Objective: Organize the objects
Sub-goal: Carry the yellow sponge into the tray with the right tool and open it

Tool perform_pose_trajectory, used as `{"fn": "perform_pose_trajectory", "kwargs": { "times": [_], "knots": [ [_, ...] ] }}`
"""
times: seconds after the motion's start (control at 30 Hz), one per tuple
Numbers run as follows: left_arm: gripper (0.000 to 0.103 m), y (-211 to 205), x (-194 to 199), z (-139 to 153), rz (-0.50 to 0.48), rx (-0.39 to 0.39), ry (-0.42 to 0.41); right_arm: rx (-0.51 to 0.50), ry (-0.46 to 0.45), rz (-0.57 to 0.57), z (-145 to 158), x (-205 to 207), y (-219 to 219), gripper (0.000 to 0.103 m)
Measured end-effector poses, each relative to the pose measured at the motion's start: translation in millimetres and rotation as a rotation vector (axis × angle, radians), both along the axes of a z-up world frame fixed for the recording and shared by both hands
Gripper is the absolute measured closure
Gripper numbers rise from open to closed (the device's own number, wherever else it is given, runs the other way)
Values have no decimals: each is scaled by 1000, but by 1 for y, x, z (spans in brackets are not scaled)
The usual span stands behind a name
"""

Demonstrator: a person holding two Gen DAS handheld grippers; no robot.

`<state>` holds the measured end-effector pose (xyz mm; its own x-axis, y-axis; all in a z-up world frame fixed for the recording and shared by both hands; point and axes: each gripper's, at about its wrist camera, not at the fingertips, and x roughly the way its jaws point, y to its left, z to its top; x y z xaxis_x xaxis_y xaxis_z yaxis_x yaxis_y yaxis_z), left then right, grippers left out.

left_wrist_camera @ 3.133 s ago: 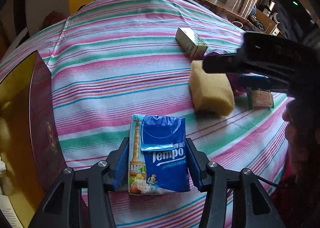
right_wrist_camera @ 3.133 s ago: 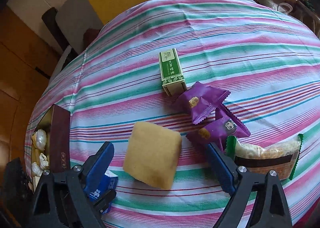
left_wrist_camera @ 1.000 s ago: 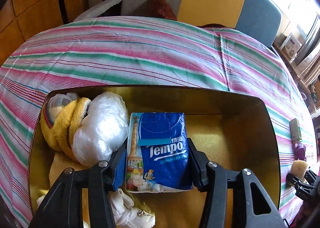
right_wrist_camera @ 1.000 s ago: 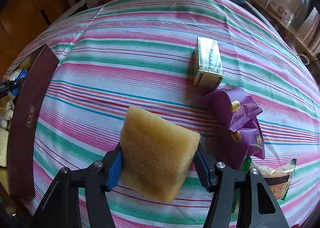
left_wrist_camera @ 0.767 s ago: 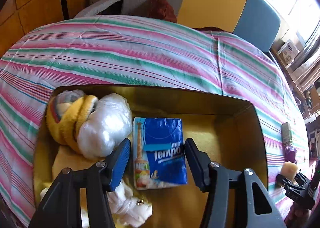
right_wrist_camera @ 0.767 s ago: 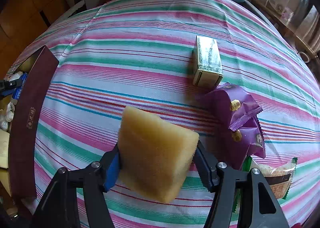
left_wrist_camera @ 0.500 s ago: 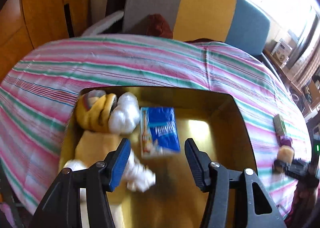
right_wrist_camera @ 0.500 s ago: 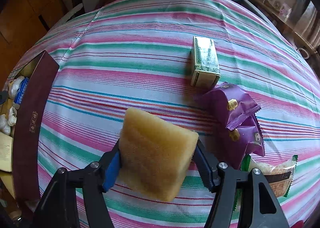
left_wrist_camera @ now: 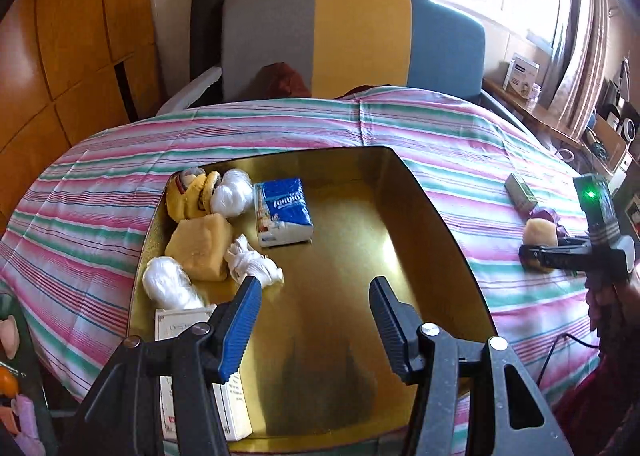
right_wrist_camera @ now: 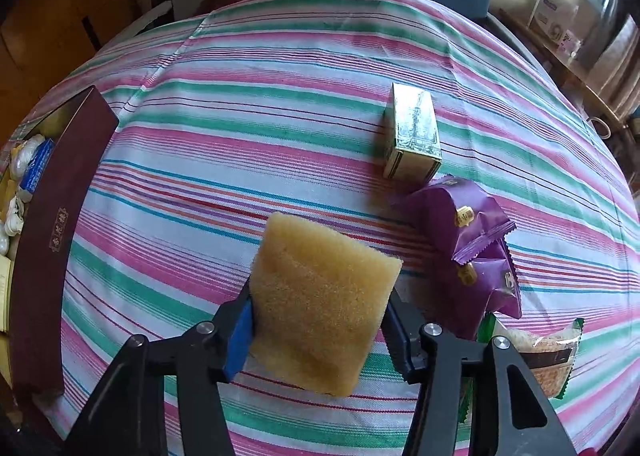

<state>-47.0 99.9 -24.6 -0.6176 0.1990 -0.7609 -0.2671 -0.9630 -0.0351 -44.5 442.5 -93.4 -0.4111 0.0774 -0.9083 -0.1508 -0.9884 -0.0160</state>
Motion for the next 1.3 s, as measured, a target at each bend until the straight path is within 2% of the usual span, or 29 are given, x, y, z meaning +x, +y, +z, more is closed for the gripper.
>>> {"fn": "perform_pose_trajectory", "kwargs": {
  "times": [0.4, 0.63, 0.7, 0.8, 0.9, 1.03, 1.17, 1.3],
  "knots": [
    [46, -5, 8, -4, -6, 17, -23, 36, 7, 15, -2, 0, -7, 46],
    [46, -26, 7, -1, 16, 51, -27, 56, 11, 19, 0, 0, -10, 48],
    [46, -40, 7, 4, 40, 66, -18, 58, 18, 7, 7, 1, -10, 49],
    [46, -66, 4, 8, 103, 78, -7, 16, 90, -13, 35, 8, -17, 49],
    [46, -97, 2, 9, 179, 97, -2, -11, 170, 50, 68, 13, -50, 49],
    [46, -126, 1, 9, 253, 111, 3, -52, 226, 237, 97, 14, -123, 49],
    [46, -141, 3, 5, 282, 130, -6, -108, 188, 433, 91, 8, -205, 48],
    [46, -144, 5, 2, 274, 142, -9, -126, 97, 542, 62, -8, -273, 48]
  ]
}}
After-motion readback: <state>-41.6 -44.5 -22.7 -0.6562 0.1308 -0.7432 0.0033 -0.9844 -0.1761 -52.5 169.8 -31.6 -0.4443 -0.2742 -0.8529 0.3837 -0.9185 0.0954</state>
